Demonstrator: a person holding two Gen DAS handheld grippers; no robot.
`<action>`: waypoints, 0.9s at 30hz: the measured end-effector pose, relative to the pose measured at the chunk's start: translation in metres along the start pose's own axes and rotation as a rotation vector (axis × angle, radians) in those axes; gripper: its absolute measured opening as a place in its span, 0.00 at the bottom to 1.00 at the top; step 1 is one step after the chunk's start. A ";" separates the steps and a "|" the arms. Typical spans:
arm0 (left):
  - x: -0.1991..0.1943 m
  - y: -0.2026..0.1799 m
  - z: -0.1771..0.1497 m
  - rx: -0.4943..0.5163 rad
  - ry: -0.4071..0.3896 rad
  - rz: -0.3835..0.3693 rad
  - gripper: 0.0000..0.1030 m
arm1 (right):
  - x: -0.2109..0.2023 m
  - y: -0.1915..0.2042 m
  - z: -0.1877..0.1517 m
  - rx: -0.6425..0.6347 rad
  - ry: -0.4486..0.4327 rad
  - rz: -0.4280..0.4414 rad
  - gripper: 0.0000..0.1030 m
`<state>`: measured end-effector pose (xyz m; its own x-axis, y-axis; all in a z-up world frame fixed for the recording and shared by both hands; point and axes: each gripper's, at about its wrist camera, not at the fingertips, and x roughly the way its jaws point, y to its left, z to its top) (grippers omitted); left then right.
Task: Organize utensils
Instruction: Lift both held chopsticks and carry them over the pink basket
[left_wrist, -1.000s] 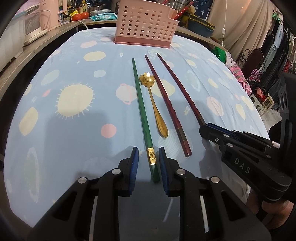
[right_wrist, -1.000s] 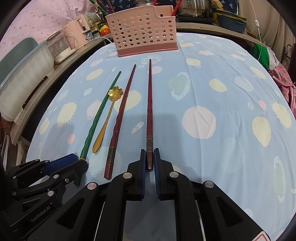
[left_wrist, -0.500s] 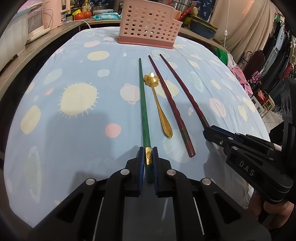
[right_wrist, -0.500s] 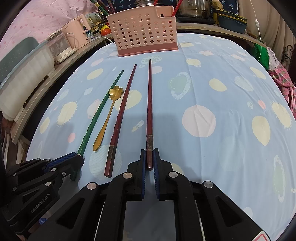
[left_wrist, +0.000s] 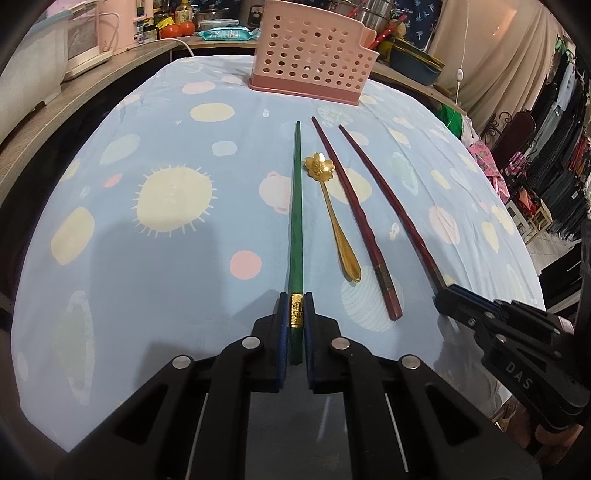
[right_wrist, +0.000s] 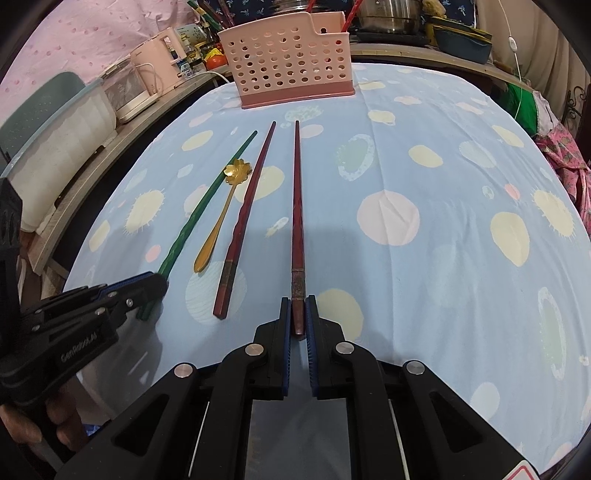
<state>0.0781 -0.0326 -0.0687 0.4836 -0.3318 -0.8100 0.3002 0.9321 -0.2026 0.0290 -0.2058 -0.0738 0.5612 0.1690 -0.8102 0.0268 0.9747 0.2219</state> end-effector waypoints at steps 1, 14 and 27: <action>-0.001 0.001 0.001 -0.004 -0.002 0.001 0.07 | -0.002 -0.001 -0.001 0.002 0.000 0.001 0.09; -0.038 0.006 0.020 -0.016 -0.103 0.015 0.07 | -0.059 -0.006 -0.001 0.005 -0.114 -0.023 0.09; -0.095 0.007 0.072 -0.022 -0.266 -0.005 0.06 | -0.115 -0.003 0.052 0.016 -0.308 0.022 0.09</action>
<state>0.0935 -0.0052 0.0461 0.6819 -0.3606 -0.6364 0.2870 0.9322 -0.2207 0.0076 -0.2360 0.0475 0.7860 0.1355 -0.6032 0.0234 0.9685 0.2481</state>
